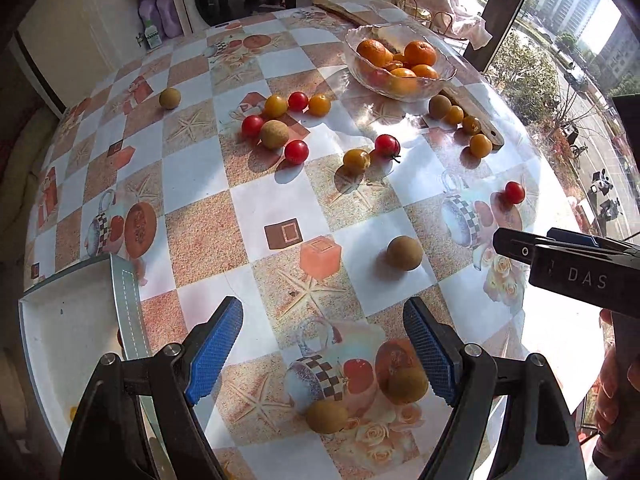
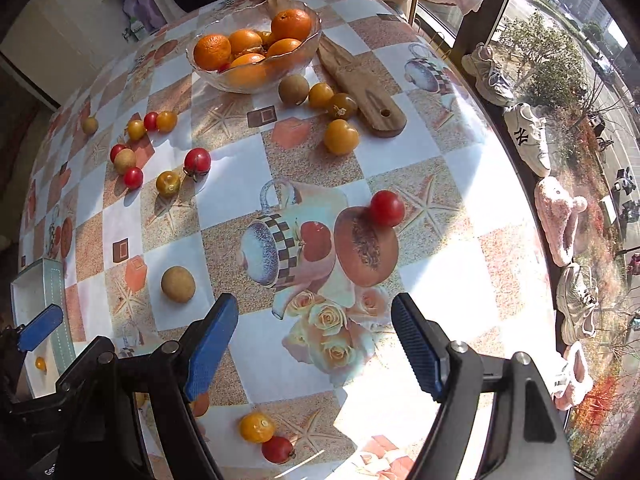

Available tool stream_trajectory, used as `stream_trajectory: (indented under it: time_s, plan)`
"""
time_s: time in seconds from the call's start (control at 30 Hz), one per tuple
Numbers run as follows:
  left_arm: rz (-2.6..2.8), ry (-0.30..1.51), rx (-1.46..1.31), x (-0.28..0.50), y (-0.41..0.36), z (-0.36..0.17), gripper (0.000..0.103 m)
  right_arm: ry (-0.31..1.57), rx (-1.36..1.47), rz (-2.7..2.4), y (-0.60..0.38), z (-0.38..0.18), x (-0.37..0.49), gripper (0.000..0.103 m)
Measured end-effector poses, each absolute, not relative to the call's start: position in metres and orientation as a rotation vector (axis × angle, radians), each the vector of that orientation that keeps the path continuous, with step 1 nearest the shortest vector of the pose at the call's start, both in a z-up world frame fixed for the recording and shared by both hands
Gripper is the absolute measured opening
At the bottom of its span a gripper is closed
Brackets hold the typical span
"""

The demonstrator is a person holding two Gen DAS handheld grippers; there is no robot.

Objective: Organize fruits
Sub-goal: 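Move both open tools back over the fruits on the table, then grasp a brown round fruit with the left tool while the right tool grasps a red cherry tomato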

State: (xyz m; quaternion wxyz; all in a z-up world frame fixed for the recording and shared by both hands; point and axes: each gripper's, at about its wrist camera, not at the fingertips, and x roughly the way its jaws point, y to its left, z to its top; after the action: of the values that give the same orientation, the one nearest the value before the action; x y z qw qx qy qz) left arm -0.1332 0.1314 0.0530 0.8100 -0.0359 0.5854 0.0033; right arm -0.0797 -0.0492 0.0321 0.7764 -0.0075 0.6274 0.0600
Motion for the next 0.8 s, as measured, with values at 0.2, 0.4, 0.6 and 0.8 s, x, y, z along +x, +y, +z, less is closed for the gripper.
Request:
stream_trajectory:
  time_s: [0.2,0.4,0.6,0.8]
  plan:
    - [0.015,1.267,-0.058,-0.104,0.1,0.033,0.084,1.342,0.01,0.1,-0.075,0.023,-0.055,0.082]
    - [0.048,1.278,-0.059,-0.09,0.092,0.02,0.083,1.329,-0.004,0.118,-0.077,0.014,-0.035,0.08]
    - [0.067,1.289,-0.035,-0.087,0.083,0.013,0.083,1.319,-0.048,0.14,-0.072,0.008,-0.03,0.063]
    - [0.063,1.28,-0.035,-0.087,0.076,0.016,0.062,1.294,-0.155,0.147,-0.06,0.007,-0.034,0.045]
